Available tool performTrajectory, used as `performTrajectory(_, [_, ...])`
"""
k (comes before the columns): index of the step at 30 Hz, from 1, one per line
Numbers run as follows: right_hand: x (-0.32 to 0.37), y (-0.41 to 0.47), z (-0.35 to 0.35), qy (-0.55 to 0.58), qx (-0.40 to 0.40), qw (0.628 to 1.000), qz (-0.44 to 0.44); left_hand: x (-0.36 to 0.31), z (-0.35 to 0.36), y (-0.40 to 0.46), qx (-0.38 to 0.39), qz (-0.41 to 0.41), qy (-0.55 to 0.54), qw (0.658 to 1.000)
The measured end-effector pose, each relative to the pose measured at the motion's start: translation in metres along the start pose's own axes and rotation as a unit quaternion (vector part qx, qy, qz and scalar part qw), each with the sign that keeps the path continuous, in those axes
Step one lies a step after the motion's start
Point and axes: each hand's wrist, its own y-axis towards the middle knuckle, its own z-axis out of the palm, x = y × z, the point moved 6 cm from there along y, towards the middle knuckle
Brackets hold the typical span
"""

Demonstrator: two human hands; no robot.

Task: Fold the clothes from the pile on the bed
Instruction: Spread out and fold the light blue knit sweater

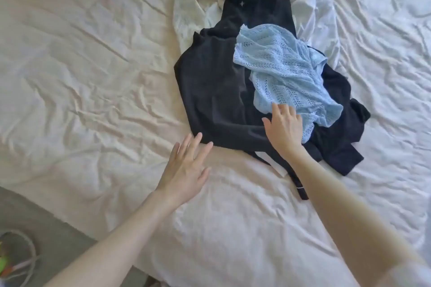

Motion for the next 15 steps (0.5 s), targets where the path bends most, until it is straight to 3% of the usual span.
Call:
performTrajectory(3, [-0.011,0.026,0.019,-0.041,0.012,0.999,0.029,0.010,0.018,0.007,0.009,-0.014,-0.010,1.000])
performTrajectory(7, [-0.017,0.047,0.029,-0.002,0.002,0.999,0.048,0.026,0.027,0.014,0.012,-0.024,-0.026,0.999])
performTrajectory(10, [-0.010,0.042,0.014,0.156,-0.058,0.983,0.077,0.031,0.015,0.019,0.000,-0.025,-0.037,0.999])
performTrajectory(12, [-0.004,0.030,0.002,0.305,-0.069,0.942,0.121,0.029,0.001,0.020,-0.016,-0.023,-0.061,0.998])
performTrajectory(15, [0.002,0.005,-0.024,0.419,-0.090,0.890,0.160,0.018,-0.026,0.019,-0.043,-0.004,-0.085,0.995])
